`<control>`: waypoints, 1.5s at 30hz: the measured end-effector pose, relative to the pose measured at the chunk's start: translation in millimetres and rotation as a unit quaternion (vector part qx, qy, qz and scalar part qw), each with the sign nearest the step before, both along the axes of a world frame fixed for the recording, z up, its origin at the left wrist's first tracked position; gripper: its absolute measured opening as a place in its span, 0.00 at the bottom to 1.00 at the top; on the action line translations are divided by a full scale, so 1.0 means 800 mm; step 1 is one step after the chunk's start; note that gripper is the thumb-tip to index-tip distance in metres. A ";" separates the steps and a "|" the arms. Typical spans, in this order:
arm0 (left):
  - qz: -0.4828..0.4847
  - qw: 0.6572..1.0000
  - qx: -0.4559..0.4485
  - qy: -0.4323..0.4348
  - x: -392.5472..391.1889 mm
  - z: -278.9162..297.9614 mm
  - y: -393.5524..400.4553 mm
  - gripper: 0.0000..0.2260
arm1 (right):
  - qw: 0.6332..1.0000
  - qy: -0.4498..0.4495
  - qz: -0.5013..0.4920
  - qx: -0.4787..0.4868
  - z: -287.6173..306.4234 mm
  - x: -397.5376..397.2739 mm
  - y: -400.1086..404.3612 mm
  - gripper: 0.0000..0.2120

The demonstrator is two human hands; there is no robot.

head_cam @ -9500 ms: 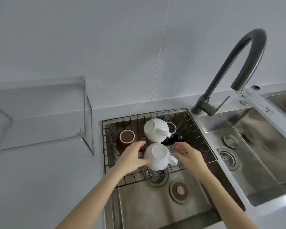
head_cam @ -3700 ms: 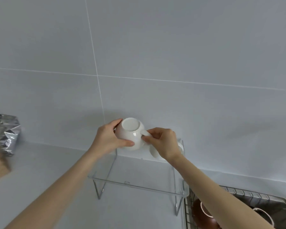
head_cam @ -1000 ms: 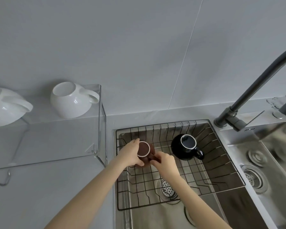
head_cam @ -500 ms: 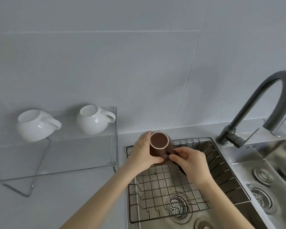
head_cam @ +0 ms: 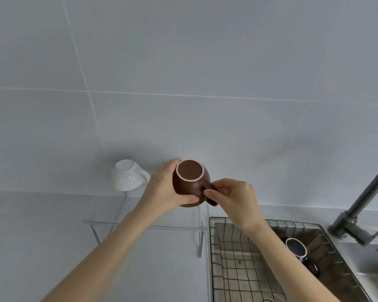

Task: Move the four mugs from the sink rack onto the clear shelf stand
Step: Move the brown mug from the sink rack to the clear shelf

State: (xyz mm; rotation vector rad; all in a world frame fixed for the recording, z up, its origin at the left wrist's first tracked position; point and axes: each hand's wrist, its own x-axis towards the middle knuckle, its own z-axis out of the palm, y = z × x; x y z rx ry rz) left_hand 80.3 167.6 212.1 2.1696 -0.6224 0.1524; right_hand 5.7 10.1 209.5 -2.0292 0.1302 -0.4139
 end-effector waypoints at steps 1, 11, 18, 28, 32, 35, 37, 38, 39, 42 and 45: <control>0.018 1.000 -0.002 0.000 0.004 0.000 0.018 0.42 | 1.000 0.002 0.018 -0.002 0.001 0.010 0.015 0.06; 0.133 0.989 -0.056 0.041 0.029 -0.040 0.146 0.33 | 0.990 0.060 0.121 -0.029 -0.028 0.097 0.128 0.08; 0.146 0.985 -0.054 0.075 0.048 -0.075 0.179 0.32 | 0.989 0.088 0.116 -0.029 -0.068 0.122 0.164 0.05; 0.150 0.982 -0.057 0.099 0.068 -0.088 0.184 0.33 | 0.990 0.099 0.102 -0.023 -0.083 0.145 0.173 0.06; 0.152 0.981 -0.052 0.110 0.068 -0.090 0.183 0.34 | 0.989 0.104 0.104 -0.020 -0.088 0.146 0.172 0.06; 0.154 0.981 -0.050 0.108 0.066 -0.088 0.182 0.33 | 0.989 0.103 0.101 -0.008 -0.090 0.148 0.172 0.06; 0.156 0.980 -0.049 0.109 0.065 -0.088 0.180 0.33 | 0.989 0.104 0.101 0.008 -0.092 0.147 0.172 0.06; 0.157 0.980 -0.046 0.111 0.064 -0.088 0.179 0.33 | 0.989 0.106 0.102 0.017 -0.092 0.146 0.171 0.06; 0.157 0.980 -0.043 0.112 0.063 -0.087 0.179 0.33 | 0.988 0.109 0.105 0.023 -0.092 0.146 0.171 0.06; 0.156 0.980 -0.019 0.122 0.065 -0.085 0.177 0.34 | 0.983 0.131 0.121 0.052 -0.089 0.143 0.166 0.08; 0.170 0.978 0.043 0.113 0.066 -0.083 0.168 0.35 | 0.976 0.157 0.137 0.064 -0.081 0.131 0.148 0.15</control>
